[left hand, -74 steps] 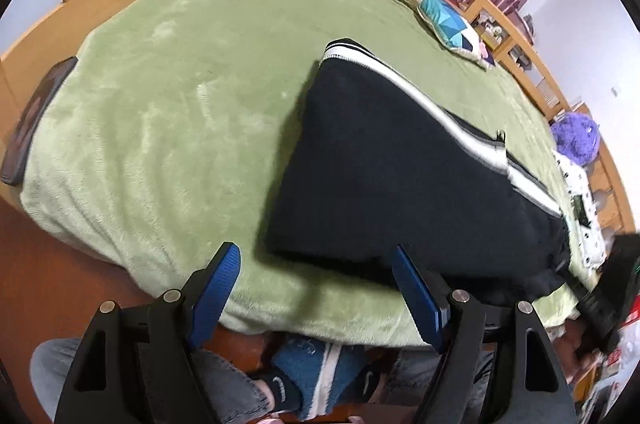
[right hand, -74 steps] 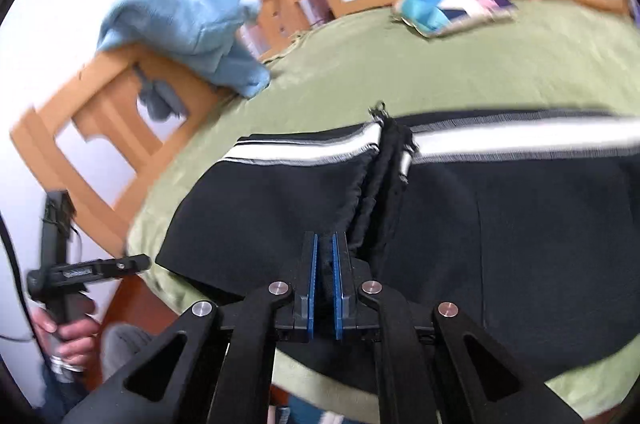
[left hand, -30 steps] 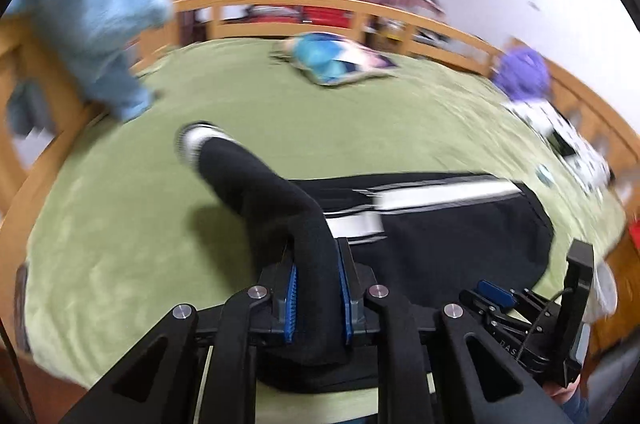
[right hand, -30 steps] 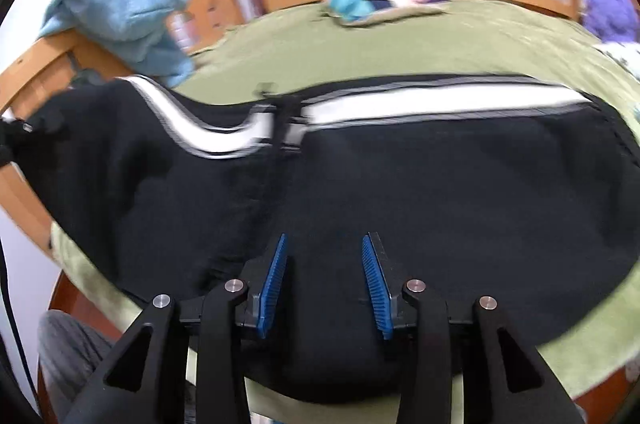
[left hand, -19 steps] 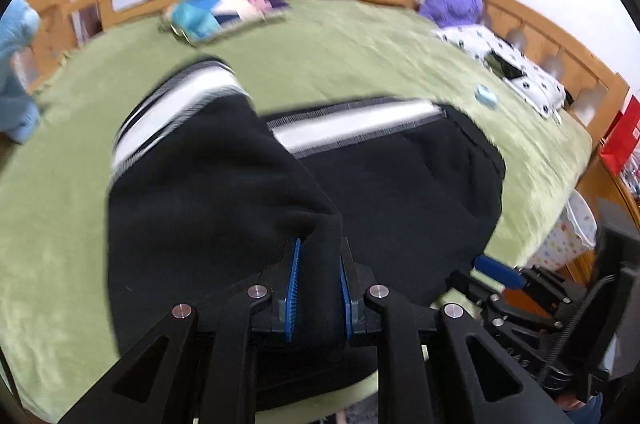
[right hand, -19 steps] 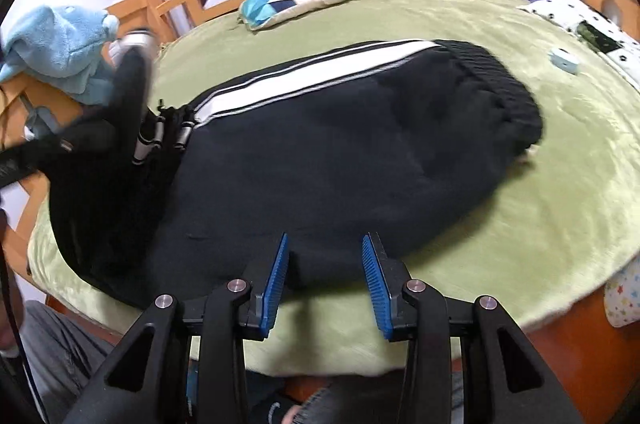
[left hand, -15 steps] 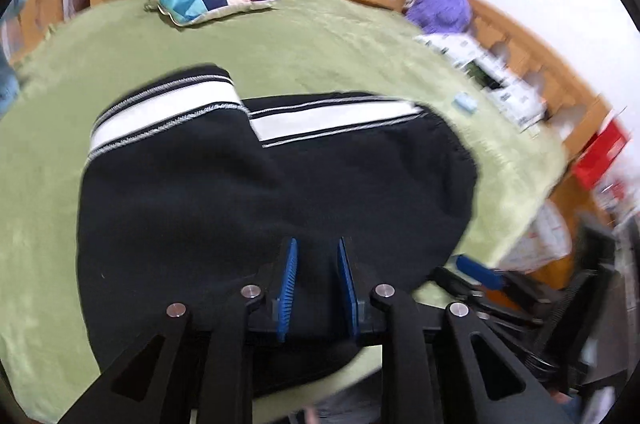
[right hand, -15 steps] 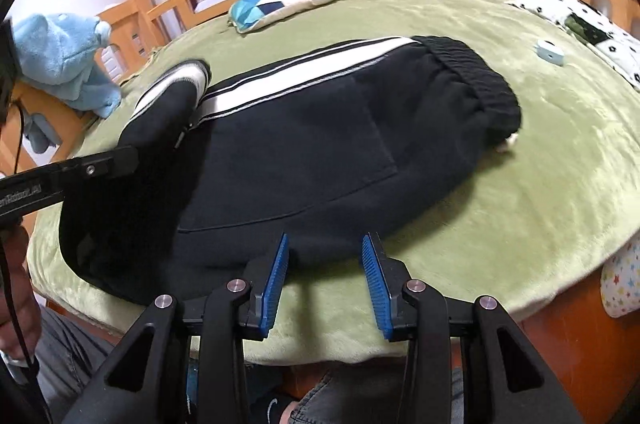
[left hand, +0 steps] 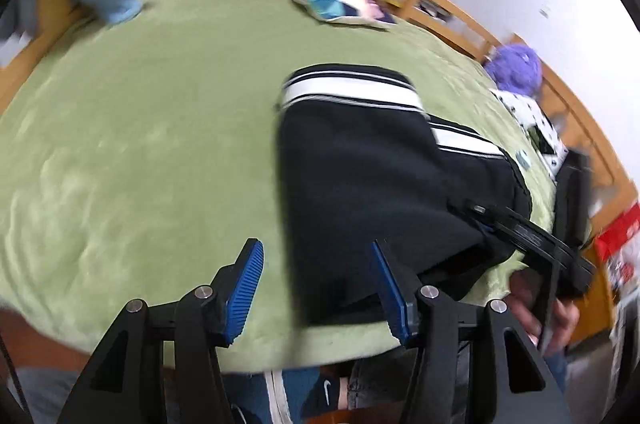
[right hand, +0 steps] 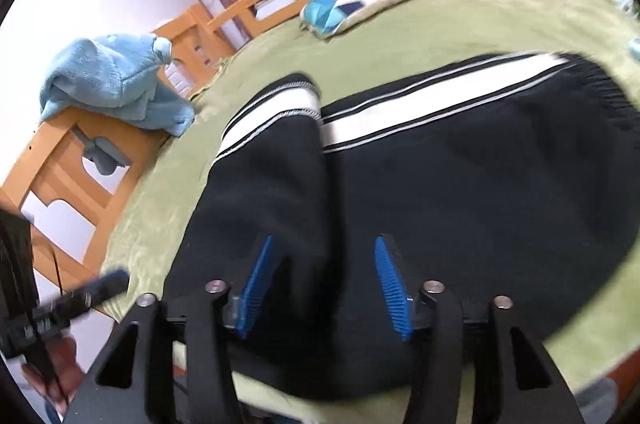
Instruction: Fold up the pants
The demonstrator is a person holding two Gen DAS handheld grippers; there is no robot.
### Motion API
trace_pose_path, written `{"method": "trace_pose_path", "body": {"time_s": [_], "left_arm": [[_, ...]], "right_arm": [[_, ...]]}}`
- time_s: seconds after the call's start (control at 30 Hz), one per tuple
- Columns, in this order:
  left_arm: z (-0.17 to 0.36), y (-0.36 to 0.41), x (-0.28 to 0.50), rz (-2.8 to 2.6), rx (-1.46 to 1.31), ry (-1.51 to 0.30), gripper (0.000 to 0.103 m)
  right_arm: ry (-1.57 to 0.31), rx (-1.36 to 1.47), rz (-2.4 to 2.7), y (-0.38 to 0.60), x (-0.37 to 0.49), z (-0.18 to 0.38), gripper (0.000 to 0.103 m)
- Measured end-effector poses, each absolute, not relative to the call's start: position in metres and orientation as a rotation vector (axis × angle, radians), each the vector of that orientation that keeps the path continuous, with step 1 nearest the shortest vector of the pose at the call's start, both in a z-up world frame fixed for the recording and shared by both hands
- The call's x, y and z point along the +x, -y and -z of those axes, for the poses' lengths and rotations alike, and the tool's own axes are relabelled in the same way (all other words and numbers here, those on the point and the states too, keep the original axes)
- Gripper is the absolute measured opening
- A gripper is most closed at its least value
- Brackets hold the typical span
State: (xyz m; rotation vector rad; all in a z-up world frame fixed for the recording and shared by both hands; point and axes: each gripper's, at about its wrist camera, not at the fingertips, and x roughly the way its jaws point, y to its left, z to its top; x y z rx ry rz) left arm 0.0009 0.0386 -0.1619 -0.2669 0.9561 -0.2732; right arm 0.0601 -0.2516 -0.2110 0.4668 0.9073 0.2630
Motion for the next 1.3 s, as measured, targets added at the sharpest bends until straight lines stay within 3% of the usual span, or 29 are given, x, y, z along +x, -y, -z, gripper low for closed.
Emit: {"method": "trace_pose_path", "body": {"time_s": [0.07, 0.1, 0.17, 0.2, 0.33, 0.53, 0.63, 0.73, 0.87, 1.0, 1.1, 1.2, 1.3], "left_arm": [[0.167, -0.052, 0.000, 0.262, -0.312, -0.971, 0.053], [0.168, -0.054, 0.002, 0.258, -0.322, -0.975, 0.053], [0.171, -0.054, 0.005, 0.257, -0.334, -0.981, 0.053], [0.171, -0.053, 0.005, 0.258, -0.334, -0.985, 0.053], [0.169, -0.035, 0.012, 0.286, -0.321, -0.998, 0.053], [0.163, 0.009, 0.019, 0.356, -0.265, -0.994, 0.054], [0.165, 0.032, 0.027, 0.402, -0.261, -1.007, 0.054], [0.170, 0.070, 0.038, 0.462, -0.238, -1.035, 0.054], [0.171, 0.109, 0.045, 0.507, -0.172, -1.045, 0.054], [0.179, 0.135, 0.051, 0.515, -0.145, -1.063, 0.058], [0.209, 0.149, 0.053, 0.498, -0.118, -1.144, 0.060], [0.224, 0.152, 0.054, 0.516, -0.115, -1.177, 0.073], [0.214, 0.142, 0.059, 0.536, -0.126, -1.154, 0.073]], "right_arm": [[-0.974, 0.546, -0.296, 0.244, 0.078, 0.229, 0.052], [-1.001, 0.586, -0.323, 0.240, 0.085, 0.236, 0.032], [-0.981, 0.580, -0.346, 0.239, 0.091, 0.225, 0.015], [-0.922, 0.573, -0.355, 0.244, 0.089, 0.211, 0.014], [-0.765, 0.449, -0.330, 0.279, 0.090, 0.145, 0.013], [-0.713, 0.340, -0.125, 0.372, 0.088, 0.116, 0.013], [-0.726, 0.295, 0.024, 0.422, 0.078, 0.130, 0.013], [-0.874, 0.244, 0.157, 0.456, 0.079, 0.180, 0.016], [-0.833, 0.257, 0.152, 0.468, 0.047, 0.189, 0.038], [-0.695, 0.251, 0.109, 0.459, 0.012, 0.167, 0.039], [-0.754, 0.191, 0.125, 0.442, 0.015, 0.191, 0.039], [-0.772, 0.136, 0.153, 0.437, 0.010, 0.216, 0.040], [-0.804, 0.108, 0.104, 0.440, 0.006, 0.207, 0.040]]}}
